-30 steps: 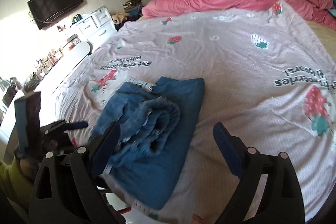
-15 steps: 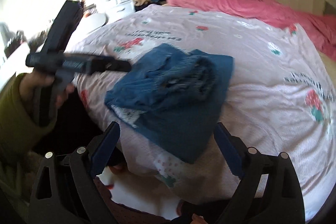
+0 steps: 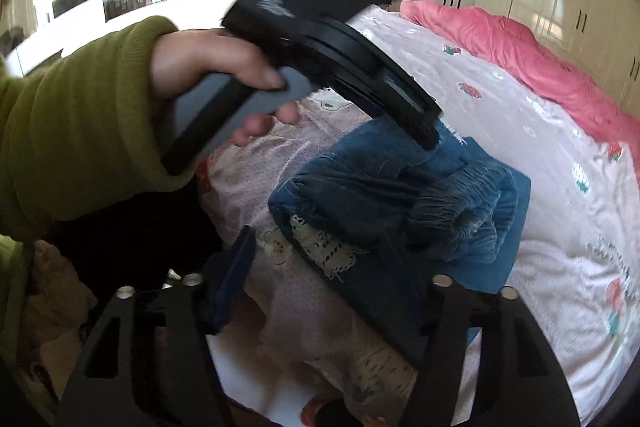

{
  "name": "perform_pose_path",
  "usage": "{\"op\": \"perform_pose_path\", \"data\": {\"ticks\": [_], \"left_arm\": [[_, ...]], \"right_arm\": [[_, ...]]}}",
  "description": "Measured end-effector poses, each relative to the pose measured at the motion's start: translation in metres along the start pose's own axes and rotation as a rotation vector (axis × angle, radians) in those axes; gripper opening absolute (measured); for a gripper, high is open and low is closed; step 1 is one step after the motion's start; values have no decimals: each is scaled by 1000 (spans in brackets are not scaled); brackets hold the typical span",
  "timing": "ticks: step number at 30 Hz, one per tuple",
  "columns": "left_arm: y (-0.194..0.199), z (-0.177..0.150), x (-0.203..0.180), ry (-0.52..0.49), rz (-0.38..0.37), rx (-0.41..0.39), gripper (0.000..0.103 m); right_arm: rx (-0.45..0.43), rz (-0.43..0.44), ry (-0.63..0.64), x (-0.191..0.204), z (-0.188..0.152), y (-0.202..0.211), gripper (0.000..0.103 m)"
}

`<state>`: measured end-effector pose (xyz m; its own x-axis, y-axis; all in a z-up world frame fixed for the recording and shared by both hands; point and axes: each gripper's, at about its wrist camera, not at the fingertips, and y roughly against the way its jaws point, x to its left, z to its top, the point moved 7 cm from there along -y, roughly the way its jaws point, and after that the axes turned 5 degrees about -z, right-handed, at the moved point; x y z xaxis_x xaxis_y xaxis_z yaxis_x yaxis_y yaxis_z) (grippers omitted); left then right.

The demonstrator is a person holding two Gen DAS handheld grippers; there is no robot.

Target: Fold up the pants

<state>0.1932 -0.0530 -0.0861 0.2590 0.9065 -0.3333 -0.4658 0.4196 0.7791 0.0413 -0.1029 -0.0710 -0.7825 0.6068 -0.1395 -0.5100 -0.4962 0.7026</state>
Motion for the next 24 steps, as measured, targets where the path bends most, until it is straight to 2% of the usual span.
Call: {"op": "perform_pose_path", "data": {"ticks": [2, 4, 9, 11, 13, 15, 18, 20, 22, 24], "left_arm": [[-6, 2, 4, 15, -13, 5, 60], [-7, 2, 8, 31, -25, 6, 61], [-7, 3, 9, 39, -37, 4, 63], [-7, 2, 9, 42, -38, 4, 64], [-8, 1, 10, 47, -41, 7, 65], [-8, 1, 10, 52, -42, 10, 66], [-10, 0, 11, 51, -40, 13, 67], [-12, 0, 12, 52, -45, 16, 69], [-14, 0, 12, 51, -47, 21, 71], [-14, -1, 11, 50, -47, 23, 72]], "right_arm": [[13, -19, 24, 1, 2, -5, 41], [6, -22, 47, 3, 6, -7, 39], [-70, -2, 92, 8, 26, -1, 39], [-75, -6, 127, 10, 30, -4, 39], [-45, 9, 170, 12, 28, -17, 39], [11, -25, 193, 9, 22, -37, 39], [10, 15, 154, 4, 19, -46, 37], [16, 57, 147, 6, 17, -46, 14], [32, 125, 157, 13, 14, -39, 9], [25, 120, 207, 20, 9, -23, 7]]}}
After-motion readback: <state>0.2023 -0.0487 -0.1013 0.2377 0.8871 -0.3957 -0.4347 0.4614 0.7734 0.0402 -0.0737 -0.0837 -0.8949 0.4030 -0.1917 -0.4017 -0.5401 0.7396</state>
